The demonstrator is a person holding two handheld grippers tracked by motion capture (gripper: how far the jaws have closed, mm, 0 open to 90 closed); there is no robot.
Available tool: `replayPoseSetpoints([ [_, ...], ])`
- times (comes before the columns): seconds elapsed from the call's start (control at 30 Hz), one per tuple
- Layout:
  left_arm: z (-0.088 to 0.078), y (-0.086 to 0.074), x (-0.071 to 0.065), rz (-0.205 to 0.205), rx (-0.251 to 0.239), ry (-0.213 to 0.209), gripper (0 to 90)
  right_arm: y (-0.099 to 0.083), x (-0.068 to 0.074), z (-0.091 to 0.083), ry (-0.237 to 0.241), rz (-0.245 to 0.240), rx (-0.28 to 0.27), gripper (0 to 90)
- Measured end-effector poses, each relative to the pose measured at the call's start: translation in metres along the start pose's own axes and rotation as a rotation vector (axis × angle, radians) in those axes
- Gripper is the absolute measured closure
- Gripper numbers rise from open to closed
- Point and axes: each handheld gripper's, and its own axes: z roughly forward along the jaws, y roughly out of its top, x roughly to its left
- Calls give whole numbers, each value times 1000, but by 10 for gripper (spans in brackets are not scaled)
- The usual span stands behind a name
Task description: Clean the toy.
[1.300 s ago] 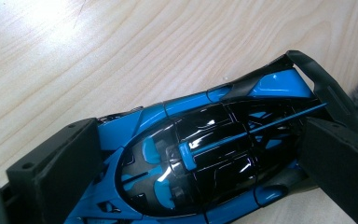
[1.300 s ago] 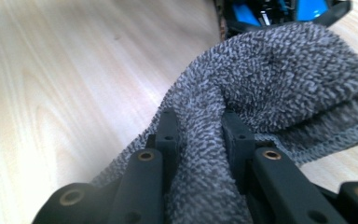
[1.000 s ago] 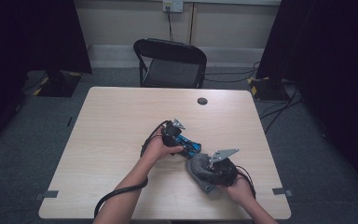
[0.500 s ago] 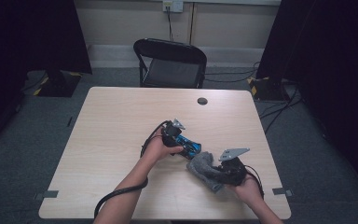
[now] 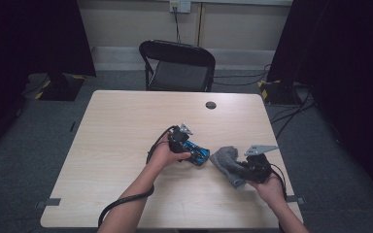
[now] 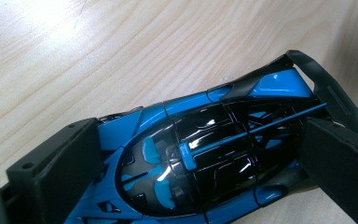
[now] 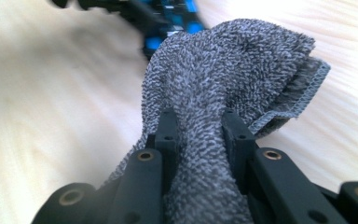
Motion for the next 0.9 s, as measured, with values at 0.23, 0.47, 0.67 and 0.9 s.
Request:
replayPoseSetpoints([
  [0.23, 0, -1, 0, -1, -6, 0, 0, 5, -20, 11, -102, 21, -8, 723],
  [0.47, 0, -1, 0, -2, -10, 3, 0, 16, -25, 33, -132, 20, 27, 723],
  [0.67, 0, -1, 0, -3, -13, 3, 0, 15, -16, 51, -97, 5, 50, 722],
  [0.9, 0, -1, 0, -2, -12, 3, 0, 10, -2, 55, -28, -3, 47, 722],
])
